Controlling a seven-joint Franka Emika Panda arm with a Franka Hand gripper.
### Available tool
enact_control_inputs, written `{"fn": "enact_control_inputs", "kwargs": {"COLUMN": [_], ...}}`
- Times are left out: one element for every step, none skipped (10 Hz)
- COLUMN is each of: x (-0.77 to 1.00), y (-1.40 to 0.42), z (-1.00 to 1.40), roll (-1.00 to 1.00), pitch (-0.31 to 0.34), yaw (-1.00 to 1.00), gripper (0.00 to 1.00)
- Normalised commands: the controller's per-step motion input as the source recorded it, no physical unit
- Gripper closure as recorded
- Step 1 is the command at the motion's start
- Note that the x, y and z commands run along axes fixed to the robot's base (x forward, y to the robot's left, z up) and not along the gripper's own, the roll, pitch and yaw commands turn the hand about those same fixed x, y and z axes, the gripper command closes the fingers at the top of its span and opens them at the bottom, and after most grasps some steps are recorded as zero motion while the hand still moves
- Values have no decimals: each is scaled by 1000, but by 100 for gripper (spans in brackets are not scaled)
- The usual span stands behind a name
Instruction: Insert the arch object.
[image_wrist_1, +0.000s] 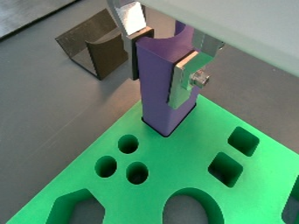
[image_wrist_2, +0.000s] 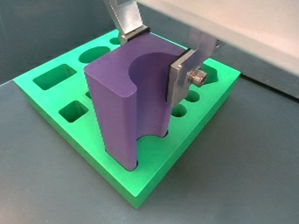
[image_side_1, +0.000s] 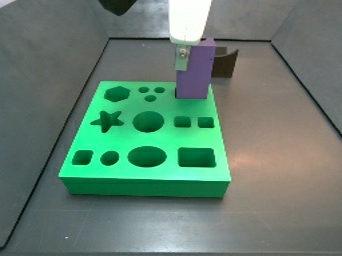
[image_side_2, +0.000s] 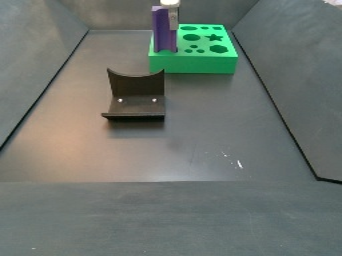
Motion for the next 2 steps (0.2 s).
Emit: {"fn": "enact_control_inputs", "kwargs": {"x": [0, 0], "y": [0, 0], "z": [0, 0], "roll": [0, 0], "pitch": [13, 0], "yaw": [0, 0], "gripper": [100, 100]}}
